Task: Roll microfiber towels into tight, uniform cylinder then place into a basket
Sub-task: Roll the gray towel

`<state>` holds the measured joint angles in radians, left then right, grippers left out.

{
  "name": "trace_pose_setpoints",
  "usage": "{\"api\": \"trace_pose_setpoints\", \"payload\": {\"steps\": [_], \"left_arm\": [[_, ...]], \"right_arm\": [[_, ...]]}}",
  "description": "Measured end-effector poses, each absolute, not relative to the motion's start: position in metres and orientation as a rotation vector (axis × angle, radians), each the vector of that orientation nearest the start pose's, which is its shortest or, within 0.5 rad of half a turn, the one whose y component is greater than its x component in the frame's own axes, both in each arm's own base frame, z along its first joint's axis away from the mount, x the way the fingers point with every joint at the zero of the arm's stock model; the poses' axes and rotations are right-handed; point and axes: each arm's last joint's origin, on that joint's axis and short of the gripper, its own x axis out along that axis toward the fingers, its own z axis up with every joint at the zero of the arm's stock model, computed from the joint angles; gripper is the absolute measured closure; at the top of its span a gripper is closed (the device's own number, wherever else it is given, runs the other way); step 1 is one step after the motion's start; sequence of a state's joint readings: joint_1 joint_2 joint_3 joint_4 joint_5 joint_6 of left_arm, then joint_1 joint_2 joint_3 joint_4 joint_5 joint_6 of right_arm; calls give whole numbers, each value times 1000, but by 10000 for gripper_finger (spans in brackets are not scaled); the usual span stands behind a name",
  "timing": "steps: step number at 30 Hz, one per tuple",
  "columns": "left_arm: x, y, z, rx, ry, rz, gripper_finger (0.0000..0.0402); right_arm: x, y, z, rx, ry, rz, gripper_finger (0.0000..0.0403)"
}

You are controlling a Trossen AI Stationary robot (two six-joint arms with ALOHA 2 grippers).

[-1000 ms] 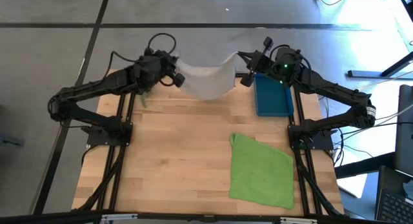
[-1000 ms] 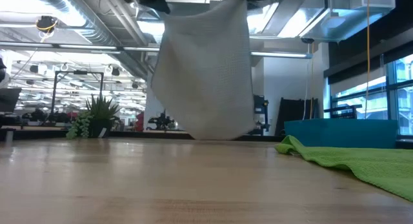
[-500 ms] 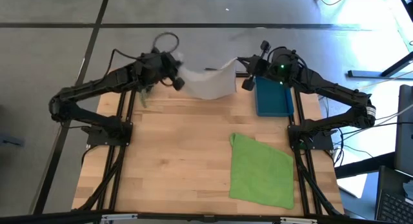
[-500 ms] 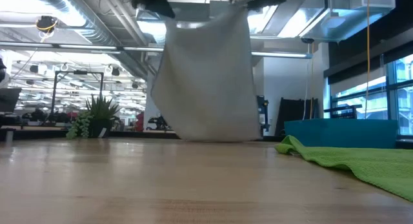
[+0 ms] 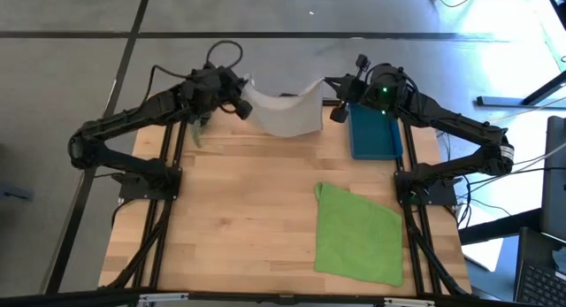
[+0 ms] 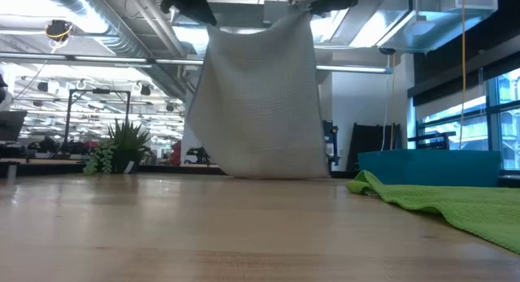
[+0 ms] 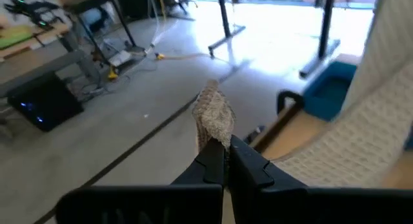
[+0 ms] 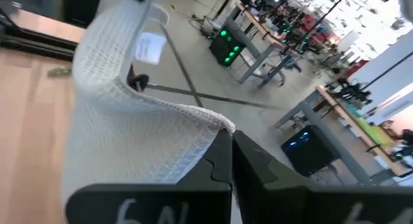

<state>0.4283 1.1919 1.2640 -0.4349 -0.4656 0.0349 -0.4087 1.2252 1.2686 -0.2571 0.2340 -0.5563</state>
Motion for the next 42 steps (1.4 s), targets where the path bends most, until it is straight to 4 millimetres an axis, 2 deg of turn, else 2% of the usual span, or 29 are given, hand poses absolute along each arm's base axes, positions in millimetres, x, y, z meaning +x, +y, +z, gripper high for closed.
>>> {"api": "trace_pose_setpoints", "payload": {"steps": [4,7,10,13,16,19,22,30,36,42], "left_arm": [[218,134,397,44,331,956,402],[216,137,406,71,266,964,402],[214,133,406,99,292,945,402],[216,120,405,109,327,891,402],[218,104,395,101,438,818,402],[218,88,383,49,543,766,402],[219,72,367,1,641,714,402],[222,30,326,-108,777,622,402],[221,-3,296,-218,839,536,402],[212,-31,256,-364,933,464,401]], "right_arm": [[249,-124,402,-546,346,-604,400],[251,-129,404,-592,327,-624,400],[249,-126,408,-599,309,-626,400],[246,-116,410,-600,313,-593,400],[245,-106,402,-573,398,-528,400],[246,-97,383,-486,533,-412,400],[250,-85,362,-393,596,-293,400],[257,-54,317,-249,687,-190,400],[256,-25,272,-141,753,-77,400],[248,2,226,-64,777,35,400]]}}
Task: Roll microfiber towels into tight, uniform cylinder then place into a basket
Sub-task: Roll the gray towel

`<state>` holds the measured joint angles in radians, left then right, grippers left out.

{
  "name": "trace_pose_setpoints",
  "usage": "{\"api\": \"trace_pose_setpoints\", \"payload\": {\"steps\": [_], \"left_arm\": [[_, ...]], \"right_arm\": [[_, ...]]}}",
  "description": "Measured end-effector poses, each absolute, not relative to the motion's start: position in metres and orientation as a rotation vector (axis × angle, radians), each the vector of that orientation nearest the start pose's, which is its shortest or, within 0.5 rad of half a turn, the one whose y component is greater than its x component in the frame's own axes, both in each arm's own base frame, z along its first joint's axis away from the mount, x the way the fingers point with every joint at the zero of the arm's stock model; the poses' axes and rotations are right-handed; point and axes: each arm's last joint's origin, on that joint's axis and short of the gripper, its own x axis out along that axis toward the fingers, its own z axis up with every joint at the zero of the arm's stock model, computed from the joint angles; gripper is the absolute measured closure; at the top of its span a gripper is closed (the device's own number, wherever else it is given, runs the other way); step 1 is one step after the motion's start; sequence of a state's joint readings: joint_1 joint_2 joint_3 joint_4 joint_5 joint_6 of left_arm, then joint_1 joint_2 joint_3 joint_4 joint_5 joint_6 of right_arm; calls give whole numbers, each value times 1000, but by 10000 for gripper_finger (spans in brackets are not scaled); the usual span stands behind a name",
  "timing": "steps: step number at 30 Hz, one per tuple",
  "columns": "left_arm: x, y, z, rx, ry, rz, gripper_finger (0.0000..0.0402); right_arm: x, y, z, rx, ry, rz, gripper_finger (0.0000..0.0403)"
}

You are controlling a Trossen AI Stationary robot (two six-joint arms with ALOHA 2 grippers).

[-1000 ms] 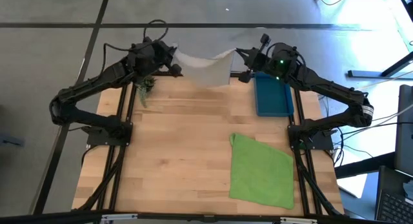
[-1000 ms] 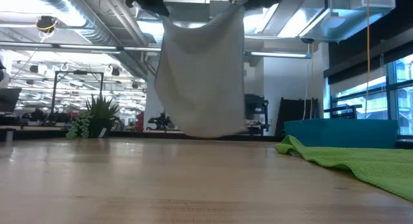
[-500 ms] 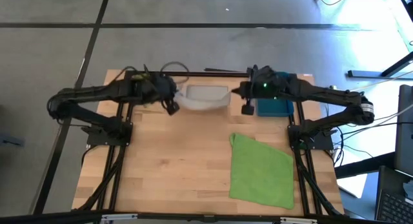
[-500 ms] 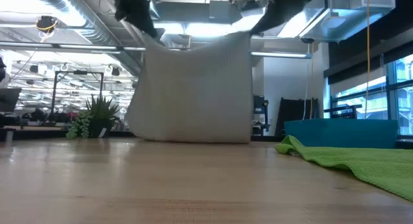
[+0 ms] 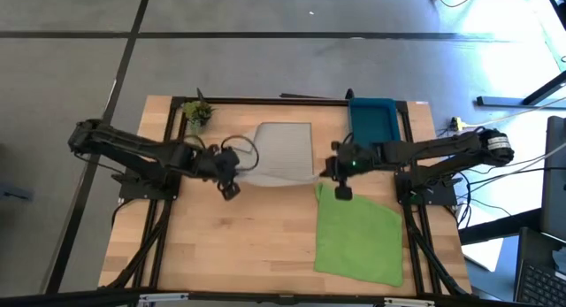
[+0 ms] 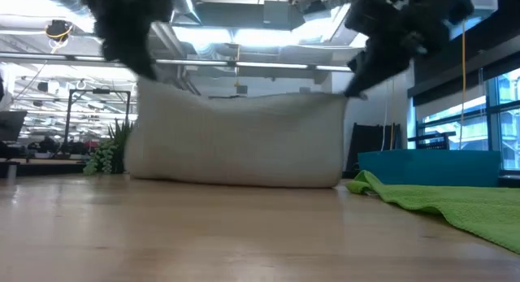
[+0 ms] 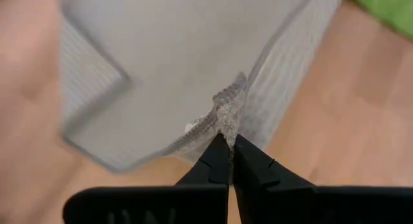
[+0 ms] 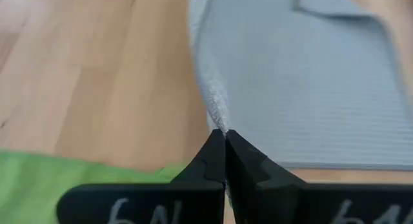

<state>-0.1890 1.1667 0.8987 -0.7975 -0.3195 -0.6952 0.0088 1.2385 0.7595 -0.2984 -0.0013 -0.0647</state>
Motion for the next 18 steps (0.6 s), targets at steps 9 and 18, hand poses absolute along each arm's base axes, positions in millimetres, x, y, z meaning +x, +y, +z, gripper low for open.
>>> {"api": "trace_pose_setpoints", "payload": {"steps": [9,18], "left_arm": [[199,-60,207,-508,993,366,402],[192,-71,179,-517,947,278,402]], "right_arm": [[234,29,185,-5,728,149,400],[230,43,165,28,705,189,400]]}}
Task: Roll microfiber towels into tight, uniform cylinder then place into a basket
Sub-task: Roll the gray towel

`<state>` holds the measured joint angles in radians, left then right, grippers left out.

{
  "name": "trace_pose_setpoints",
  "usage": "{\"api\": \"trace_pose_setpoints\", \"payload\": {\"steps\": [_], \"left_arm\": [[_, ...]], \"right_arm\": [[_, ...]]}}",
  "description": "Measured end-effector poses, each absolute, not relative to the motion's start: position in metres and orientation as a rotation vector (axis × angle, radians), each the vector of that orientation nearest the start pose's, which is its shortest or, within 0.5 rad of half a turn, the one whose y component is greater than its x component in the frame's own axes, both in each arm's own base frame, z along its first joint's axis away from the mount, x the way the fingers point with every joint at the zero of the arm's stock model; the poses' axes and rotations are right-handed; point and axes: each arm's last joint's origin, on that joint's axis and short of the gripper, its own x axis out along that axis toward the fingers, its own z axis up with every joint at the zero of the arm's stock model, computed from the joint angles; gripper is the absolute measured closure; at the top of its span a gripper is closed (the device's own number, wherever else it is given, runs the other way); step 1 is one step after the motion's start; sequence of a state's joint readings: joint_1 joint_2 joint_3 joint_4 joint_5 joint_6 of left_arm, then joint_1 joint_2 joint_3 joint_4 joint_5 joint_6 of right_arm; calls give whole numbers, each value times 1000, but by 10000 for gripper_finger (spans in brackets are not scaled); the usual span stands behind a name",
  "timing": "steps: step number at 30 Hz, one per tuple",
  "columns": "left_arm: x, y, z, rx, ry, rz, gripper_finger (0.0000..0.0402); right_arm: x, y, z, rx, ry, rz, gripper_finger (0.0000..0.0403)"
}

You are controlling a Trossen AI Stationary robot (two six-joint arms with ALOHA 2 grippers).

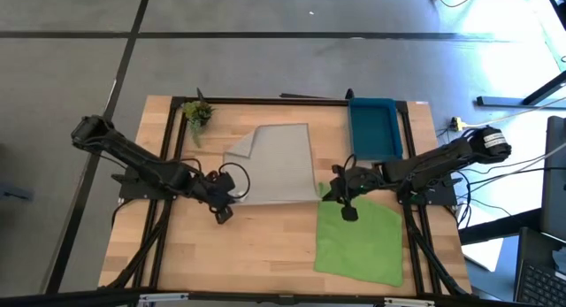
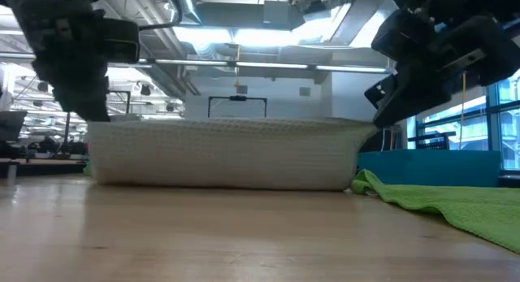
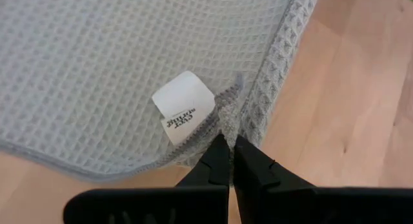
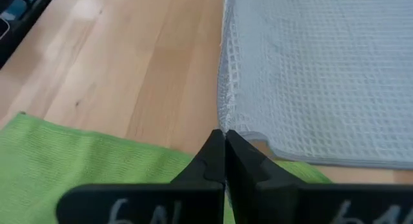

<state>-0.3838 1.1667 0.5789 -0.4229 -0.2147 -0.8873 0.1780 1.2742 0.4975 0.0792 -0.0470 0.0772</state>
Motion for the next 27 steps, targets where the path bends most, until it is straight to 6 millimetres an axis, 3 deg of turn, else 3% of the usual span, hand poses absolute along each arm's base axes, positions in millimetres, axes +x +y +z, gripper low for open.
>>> {"api": "trace_pose_setpoints", "payload": {"steps": [13,27], "left_arm": [[183,-71,160,-550,998,240,401],[182,-71,159,-502,1010,211,398]], "right_arm": [[250,49,130,33,749,226,392],[255,50,132,30,745,230,353]]}}
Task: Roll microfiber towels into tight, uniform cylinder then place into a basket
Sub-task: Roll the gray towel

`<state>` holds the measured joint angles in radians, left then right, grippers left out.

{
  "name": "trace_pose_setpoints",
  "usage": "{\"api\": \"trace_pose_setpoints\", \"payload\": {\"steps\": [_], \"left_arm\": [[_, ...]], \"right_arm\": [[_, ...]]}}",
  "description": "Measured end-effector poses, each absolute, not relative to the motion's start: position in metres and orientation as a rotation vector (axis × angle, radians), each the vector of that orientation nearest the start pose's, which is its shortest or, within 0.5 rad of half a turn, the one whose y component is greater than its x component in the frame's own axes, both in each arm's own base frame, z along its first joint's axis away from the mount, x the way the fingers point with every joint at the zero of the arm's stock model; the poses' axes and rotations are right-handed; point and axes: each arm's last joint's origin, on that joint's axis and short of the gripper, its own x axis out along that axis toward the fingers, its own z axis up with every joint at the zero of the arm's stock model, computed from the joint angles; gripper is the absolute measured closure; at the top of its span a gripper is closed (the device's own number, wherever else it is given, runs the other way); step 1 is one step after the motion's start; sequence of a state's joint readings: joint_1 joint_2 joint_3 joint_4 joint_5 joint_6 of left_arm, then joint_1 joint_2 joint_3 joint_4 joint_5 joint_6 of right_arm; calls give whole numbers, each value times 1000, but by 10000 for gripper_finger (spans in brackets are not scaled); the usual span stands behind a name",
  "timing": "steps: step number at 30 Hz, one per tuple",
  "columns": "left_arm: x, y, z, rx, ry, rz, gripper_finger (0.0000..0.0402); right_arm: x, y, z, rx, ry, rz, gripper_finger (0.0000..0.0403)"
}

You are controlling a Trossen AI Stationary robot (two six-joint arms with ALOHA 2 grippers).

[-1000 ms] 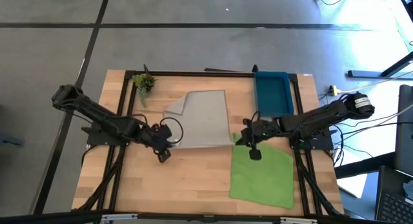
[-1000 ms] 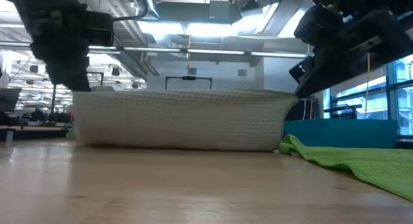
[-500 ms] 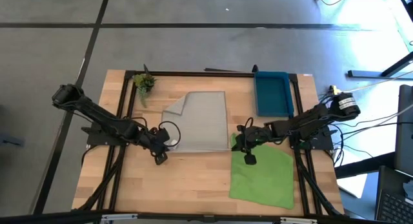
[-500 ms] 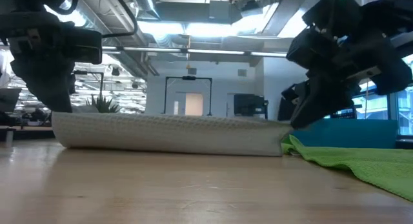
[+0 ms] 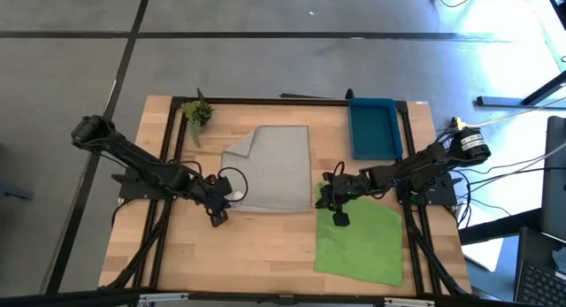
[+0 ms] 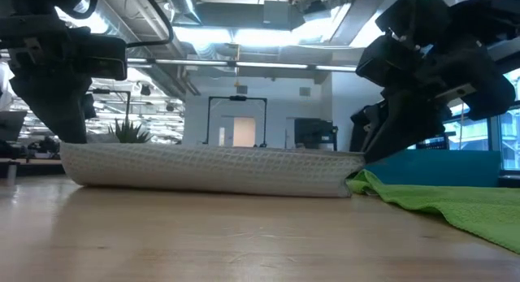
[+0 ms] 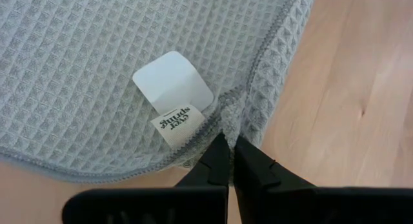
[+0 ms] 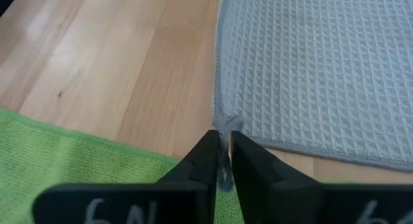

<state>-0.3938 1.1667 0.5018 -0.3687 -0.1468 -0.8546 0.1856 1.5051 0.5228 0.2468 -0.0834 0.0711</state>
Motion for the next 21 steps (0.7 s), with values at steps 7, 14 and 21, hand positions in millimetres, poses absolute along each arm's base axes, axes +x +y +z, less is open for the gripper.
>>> {"api": "trace_pose_setpoints", "payload": {"steps": [7,14,21], "left_arm": [[182,-71,160,-515,1006,219,352],[182,-72,160,-506,1016,191,315],[184,-75,173,-560,1018,100,319]], "right_arm": [[255,50,132,29,743,231,305],[256,50,132,4,738,239,268],[258,50,134,-79,699,240,269]]}}
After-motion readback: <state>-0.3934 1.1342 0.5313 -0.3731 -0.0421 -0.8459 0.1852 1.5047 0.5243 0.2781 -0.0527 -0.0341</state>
